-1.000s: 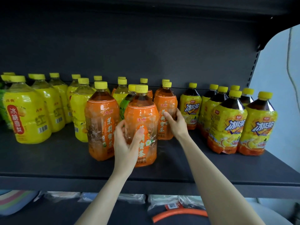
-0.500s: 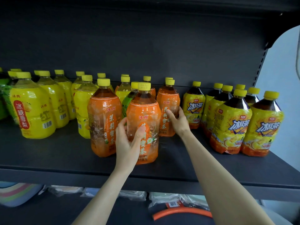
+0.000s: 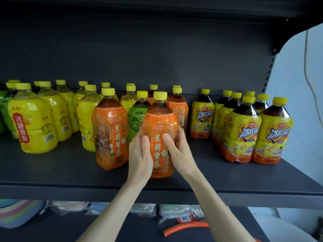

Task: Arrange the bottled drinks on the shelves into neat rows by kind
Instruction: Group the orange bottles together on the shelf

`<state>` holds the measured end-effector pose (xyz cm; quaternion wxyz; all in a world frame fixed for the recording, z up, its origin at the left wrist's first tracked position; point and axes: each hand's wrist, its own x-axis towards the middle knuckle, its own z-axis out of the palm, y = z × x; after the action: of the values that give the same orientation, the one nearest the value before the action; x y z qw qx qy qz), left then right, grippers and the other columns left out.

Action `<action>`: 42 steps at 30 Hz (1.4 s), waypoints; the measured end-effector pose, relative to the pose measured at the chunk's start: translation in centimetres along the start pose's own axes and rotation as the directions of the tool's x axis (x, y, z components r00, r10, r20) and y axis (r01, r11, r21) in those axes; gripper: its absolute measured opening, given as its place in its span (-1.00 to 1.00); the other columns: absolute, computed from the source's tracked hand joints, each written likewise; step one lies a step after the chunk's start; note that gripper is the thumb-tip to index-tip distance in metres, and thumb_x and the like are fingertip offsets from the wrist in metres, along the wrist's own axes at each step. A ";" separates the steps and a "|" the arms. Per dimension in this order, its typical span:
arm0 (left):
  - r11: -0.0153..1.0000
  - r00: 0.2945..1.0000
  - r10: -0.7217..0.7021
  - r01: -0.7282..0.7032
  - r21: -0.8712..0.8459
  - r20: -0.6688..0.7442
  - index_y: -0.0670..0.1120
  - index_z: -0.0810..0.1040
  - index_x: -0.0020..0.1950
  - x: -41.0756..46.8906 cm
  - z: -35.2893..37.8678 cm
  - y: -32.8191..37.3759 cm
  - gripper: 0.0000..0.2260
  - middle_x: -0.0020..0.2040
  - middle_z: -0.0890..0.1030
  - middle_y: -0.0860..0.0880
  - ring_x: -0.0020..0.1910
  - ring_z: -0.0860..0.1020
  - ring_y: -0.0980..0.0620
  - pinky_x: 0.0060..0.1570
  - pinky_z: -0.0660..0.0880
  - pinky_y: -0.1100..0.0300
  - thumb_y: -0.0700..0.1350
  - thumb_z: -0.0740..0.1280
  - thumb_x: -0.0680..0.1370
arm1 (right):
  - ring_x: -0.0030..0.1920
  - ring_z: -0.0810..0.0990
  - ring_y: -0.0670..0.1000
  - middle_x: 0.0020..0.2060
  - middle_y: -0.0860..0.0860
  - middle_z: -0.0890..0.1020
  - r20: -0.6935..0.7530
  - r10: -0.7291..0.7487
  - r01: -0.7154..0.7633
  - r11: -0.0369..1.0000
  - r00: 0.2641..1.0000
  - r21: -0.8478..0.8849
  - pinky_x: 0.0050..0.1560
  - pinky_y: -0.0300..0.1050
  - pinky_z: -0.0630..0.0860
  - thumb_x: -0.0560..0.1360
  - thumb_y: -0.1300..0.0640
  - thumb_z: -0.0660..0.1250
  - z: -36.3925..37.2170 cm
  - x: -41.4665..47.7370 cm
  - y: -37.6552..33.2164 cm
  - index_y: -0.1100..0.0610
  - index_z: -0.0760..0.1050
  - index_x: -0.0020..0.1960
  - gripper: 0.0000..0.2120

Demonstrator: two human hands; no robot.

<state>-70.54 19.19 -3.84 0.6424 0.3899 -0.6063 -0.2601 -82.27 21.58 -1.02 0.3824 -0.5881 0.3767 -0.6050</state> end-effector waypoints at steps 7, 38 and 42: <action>0.955 0.974 0.197 -0.164 0.247 -0.115 -0.03 0.28 0.46 1.8 0.5 0.0 -0.45 0.47 0.19 -0.04 0.40 0.09 0.21 0.42 0.11 0.12 0.20 -0.05 0.56 | 0.13 0.60 -0.13 0.17 -0.13 0.56 -0.116 -0.013 0.000 0.994 0.993 -0.113 0.14 -0.10 0.58 0.48 -0.10 0.29 -2.6 0.9 0.7 0.00 0.21 0.46 -0.40; 0.862 0.946 0.318 -0.259 0.435 -0.067 -0.09 0.19 0.51 3.0 1.2 -2.1 -0.50 0.53 0.07 -0.01 0.51 0.00 0.08 0.48 0.05 -0.02 0.07 0.02 0.61 | 0.22 0.39 -0.07 0.35 0.03 0.31 -0.253 0.001 -0.089 0.938 0.967 -0.336 0.21 -0.11 0.40 0.54 -0.14 0.24 -4.4 5.4 2.1 -0.02 0.17 0.50 -0.41; 0.839 0.950 0.310 -0.258 0.478 -0.030 -0.10 0.17 0.52 2.8 0.8 -1.7 -0.47 0.53 0.01 0.02 0.51 -0.04 0.08 0.47 0.00 0.05 0.10 0.01 0.60 | 0.28 0.43 -0.01 0.37 0.03 0.36 -0.294 0.002 -0.123 0.911 0.956 -0.393 0.31 0.05 0.43 0.53 -0.20 0.22 -4.1 5.1 2.0 0.02 0.17 0.50 -0.37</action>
<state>-70.73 15.84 -3.65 0.5915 0.4524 -0.6673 0.0133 -86.43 16.17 -0.74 0.2122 -0.5483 0.5646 -0.5793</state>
